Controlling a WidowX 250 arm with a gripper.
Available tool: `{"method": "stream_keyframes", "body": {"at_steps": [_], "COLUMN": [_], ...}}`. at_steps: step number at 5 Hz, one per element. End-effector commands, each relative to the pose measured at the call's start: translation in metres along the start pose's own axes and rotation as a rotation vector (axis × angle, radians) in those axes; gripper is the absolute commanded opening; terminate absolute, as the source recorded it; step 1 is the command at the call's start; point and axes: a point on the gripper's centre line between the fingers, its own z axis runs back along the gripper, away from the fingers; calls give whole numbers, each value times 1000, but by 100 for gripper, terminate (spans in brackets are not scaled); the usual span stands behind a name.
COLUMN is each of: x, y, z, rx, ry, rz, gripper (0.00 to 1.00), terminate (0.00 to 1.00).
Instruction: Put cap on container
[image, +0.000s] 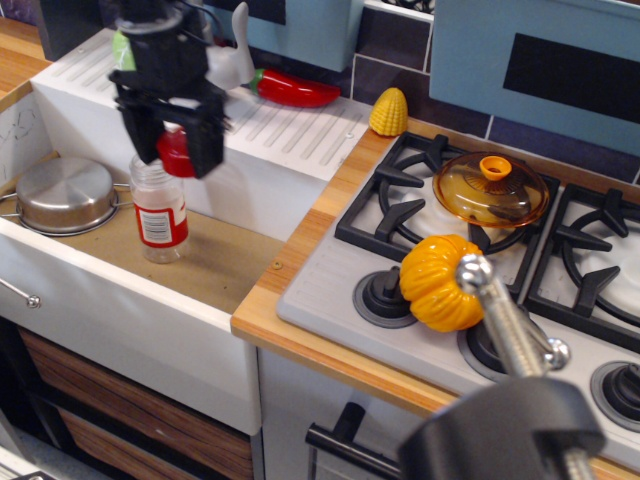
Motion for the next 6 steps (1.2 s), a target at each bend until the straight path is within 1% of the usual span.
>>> {"method": "stream_keyframes", "body": {"at_steps": [1,2,3,4,5,6], "x": [37,35,31,30,28,26], "y": [37,45,44,51,59,61], "z": [24,23,22,16,11,3], "rx": [-39,-24,-14,38,69,87], "ry": [68,101,88,46,43,29], "rz": [-22,24,2,-12,-15,-19], "gripper": [0,0,0,0,0,0], "terminate": [0,0,0,0,0,0]}}
